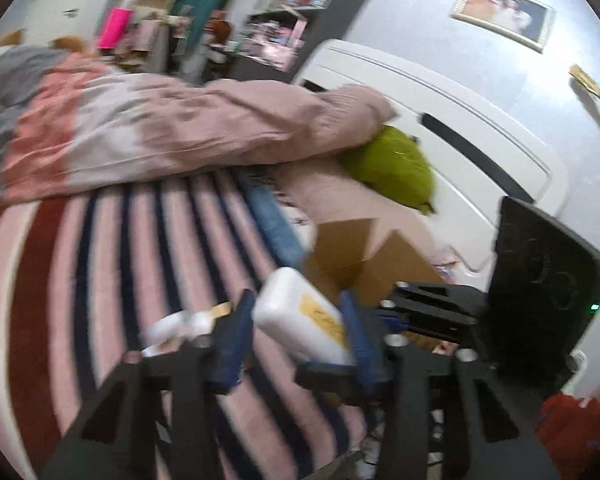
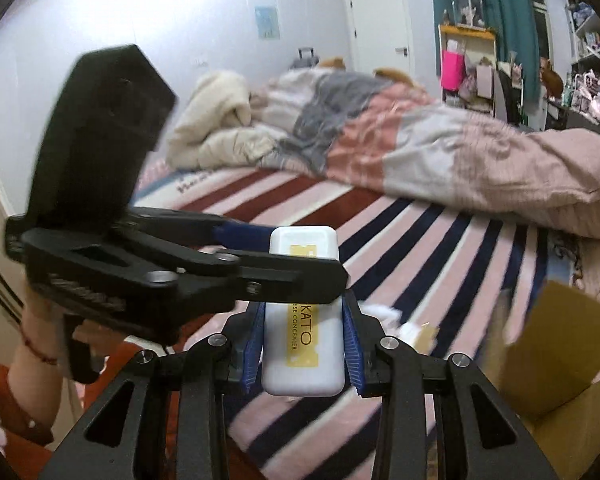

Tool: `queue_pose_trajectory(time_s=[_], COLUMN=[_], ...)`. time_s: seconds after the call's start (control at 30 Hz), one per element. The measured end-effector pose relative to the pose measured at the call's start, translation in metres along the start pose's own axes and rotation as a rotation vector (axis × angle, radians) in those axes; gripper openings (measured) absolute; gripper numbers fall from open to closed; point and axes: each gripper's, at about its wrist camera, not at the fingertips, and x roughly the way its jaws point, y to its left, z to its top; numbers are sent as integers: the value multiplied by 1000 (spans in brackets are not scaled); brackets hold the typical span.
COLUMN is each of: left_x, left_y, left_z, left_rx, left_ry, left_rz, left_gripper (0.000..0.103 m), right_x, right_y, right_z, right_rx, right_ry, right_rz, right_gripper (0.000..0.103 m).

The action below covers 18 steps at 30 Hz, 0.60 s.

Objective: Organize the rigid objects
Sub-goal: 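Carry the white KATO box into the cardboard box and release it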

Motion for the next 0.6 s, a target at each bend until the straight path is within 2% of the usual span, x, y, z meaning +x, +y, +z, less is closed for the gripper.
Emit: queue_pose_trajectory(time_s=[0.17,0.33,0.43,0.6], left_x=[61,122,142,156], left_y=[-47,-77,-84,-87], left_z=[29,38,35,31], left_rx=[97,158,185,204], left_ry=[82,228,288,337], left_rz=[-28,-54,-42,-20], left_gripper=[37,37,37,37], right_x=[-35,-55,-55,-49], right_y=[-59,-111,-131,-144], right_z=[-9,-25,-37,-48], right_rx=[81,180,230,243], right_ry=[-26,37,93,154], right_rz=[-36,-72,-74,-86], right_gripper=[31,31,31,31])
